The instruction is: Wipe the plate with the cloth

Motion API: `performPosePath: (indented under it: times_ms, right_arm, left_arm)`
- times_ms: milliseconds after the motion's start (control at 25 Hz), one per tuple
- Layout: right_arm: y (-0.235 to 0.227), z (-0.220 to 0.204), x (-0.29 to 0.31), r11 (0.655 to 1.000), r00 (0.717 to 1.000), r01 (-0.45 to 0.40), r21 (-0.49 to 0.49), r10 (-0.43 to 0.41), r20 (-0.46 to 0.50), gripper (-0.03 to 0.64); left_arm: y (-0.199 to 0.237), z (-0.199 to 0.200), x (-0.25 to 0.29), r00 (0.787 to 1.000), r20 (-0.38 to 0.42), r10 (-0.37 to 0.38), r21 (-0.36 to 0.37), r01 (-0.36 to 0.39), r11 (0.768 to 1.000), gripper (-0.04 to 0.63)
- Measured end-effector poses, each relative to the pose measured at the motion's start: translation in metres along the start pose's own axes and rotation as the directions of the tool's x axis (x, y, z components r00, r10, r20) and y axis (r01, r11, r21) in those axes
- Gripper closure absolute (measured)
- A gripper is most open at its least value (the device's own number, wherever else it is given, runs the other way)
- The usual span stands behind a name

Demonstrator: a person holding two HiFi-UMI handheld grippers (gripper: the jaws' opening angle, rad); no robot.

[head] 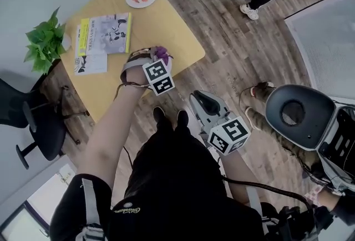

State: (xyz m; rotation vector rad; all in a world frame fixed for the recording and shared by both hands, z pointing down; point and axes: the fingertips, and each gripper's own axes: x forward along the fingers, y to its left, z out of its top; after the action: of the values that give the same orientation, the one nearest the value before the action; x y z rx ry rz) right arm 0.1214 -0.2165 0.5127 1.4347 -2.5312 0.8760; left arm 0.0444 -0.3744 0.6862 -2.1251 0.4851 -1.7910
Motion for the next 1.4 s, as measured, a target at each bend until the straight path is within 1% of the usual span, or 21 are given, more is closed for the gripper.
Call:
performPosePath:
  times_ms: [160, 320, 720, 1160, 1280, 1320, 1400]
  right_arm:
    - [0.003, 0.002, 0.0, 1.0, 1.0, -0.007, -0.002, 0.007, 0.006, 0.56]
    - [0.006, 0.002, -0.001, 1.0, 1.0, -0.014, -0.004, 0.014, 0.01, 0.56]
    - [0.018, 0.006, -0.003, 0.999, 0.999, -0.041, -0.025, 0.042, 0.024, 0.56]
    - [0.027, 0.01, -0.005, 0.997, 0.997, -0.064, -0.044, 0.066, 0.036, 0.56]
    - [0.029, 0.012, -0.007, 0.996, 0.997, -0.067, -0.056, 0.069, 0.038, 0.56]
    - [0.029, 0.013, -0.007, 0.996, 0.997, -0.069, -0.06, 0.071, 0.038, 0.56]
    - [0.031, 0.018, -0.006, 0.995, 0.996, -0.074, -0.071, 0.077, 0.039, 0.56]
  left_arm:
    - [-0.019, 0.007, -0.005, 1.0, 0.007, -0.009, 0.037, 0.008, 0.999, 0.479]
    - [-0.033, 0.011, -0.011, 1.0, 0.011, -0.015, 0.054, 0.014, 0.998, 0.479]
    - [-0.059, 0.006, -0.029, 0.999, 0.009, -0.037, 0.069, 0.036, 0.997, 0.479]
    - [-0.072, -0.001, -0.045, 0.999, 0.007, -0.049, 0.047, 0.048, 0.998, 0.479]
    - [-0.072, 0.0, -0.054, 0.999, 0.028, -0.043, 0.015, 0.043, 0.999, 0.479]
    - [-0.07, 0.001, -0.059, 0.998, 0.044, -0.041, -0.013, 0.042, 0.999, 0.479]
    - [-0.062, 0.001, -0.072, 0.995, 0.091, -0.041, -0.103, 0.051, 0.993, 0.479]
